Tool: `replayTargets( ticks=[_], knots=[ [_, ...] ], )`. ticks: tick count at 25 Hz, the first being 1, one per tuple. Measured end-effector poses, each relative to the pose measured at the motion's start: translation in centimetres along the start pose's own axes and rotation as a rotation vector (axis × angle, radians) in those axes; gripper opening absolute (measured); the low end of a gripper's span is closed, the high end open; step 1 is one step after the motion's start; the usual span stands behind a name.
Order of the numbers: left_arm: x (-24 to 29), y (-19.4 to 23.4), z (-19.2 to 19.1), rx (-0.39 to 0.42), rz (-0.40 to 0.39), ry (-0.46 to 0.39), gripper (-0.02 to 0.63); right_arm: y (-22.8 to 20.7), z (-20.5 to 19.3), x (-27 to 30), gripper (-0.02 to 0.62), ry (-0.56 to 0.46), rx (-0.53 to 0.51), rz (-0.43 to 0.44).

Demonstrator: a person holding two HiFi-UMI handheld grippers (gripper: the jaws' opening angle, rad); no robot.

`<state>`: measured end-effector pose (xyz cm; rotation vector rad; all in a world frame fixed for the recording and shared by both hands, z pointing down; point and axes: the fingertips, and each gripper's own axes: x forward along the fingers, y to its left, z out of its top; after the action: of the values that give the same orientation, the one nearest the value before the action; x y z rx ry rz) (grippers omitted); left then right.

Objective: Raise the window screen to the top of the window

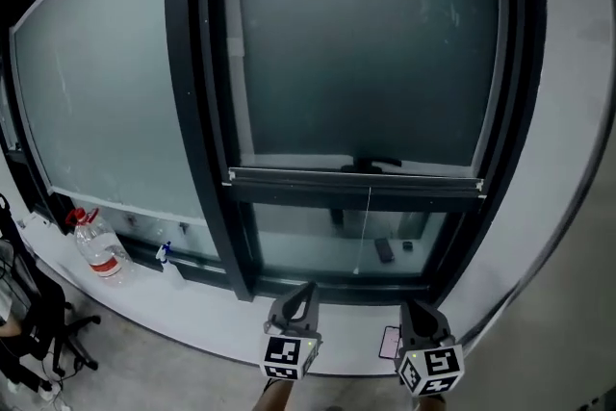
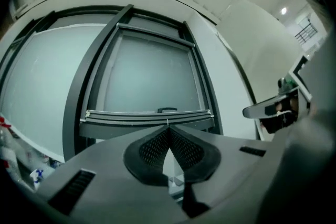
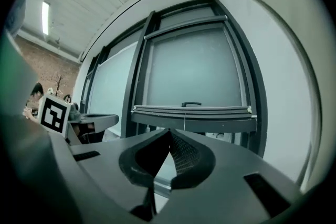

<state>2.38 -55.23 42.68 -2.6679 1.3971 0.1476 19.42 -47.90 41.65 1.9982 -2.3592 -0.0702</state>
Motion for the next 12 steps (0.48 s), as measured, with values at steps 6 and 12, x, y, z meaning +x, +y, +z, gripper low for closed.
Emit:
replayTargets(
  ticks=[6, 12],
  knots=[
    [9.7, 4.0, 3.0, 0.063, -0.011, -0.051, 0.003, -4.7, 3.4, 9.0, 0.005, -0.056, -0.070, -0.011],
    [16.5, 4.5, 1.8, 0.095, 0.025, -0.018, 0.003, -8.5, 4.2, 16.6, 0.005, -0.085, -0.129, 0.059]
  ],
)
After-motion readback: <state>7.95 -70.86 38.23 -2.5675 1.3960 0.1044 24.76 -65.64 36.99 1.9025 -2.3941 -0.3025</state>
